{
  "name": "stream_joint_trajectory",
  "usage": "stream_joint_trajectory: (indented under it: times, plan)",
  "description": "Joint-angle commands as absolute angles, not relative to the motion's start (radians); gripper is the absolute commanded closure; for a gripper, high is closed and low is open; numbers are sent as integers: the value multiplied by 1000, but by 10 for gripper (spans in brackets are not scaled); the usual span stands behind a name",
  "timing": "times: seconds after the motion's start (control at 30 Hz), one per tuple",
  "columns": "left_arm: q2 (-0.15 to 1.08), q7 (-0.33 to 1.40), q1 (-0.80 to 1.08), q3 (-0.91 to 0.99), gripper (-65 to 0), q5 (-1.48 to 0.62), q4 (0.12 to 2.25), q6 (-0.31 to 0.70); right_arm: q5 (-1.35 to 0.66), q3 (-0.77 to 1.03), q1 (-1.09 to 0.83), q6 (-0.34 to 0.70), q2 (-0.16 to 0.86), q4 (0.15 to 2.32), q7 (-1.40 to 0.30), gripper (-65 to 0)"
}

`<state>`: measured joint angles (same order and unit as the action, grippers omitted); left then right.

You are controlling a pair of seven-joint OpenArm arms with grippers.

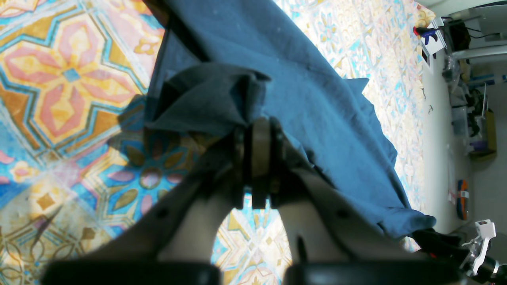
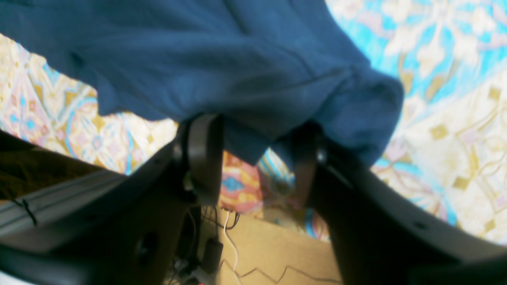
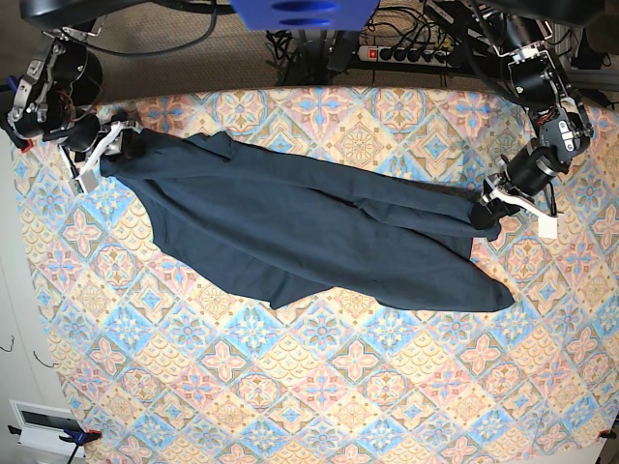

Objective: Layout the t-shirt on the table in an organized manner, then fold the t-shirt properly
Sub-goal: 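Lift the shirt with both grippers and flip it over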

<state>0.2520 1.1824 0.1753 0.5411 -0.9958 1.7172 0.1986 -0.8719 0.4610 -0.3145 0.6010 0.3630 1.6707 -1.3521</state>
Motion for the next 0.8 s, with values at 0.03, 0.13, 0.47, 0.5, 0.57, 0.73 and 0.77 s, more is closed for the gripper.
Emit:
stream_joint_trajectory:
  times: [0.03, 0.13, 0.47, 0.5, 0.57, 0.73, 0.77]
  plan:
    - [268, 1167, 166, 547, 0, -1013, 1732, 206, -891, 438, -306, 605, 380, 1687, -1333, -175]
    - [268, 1167, 166, 547, 0, -1013, 1732, 206, -892, 426, -305, 605, 380, 1687, -1328, -42]
    - [271, 1167, 127, 585, 0, -1044, 1738, 211, -1161, 564, -300, 605, 384, 1699, -1328, -22]
    - [271, 1170, 113, 595, 0, -1053, 1738, 211, -1179, 584, -300, 605, 384, 1699, -1328, -22]
    - [271, 1175, 74, 610, 0, -1073, 1738, 211, -1210, 622, -275, 605, 389, 1701, -1333, -22]
    - [272, 1176, -31, 610, 0, -1075, 1735, 213, -1231, 671, -159, 605, 389, 1699, -1339, -22]
    - [272, 1176, -53, 610, 0, -1072, 1732, 213, -1231, 674, -128, 607, 390, 1699, -1339, -22]
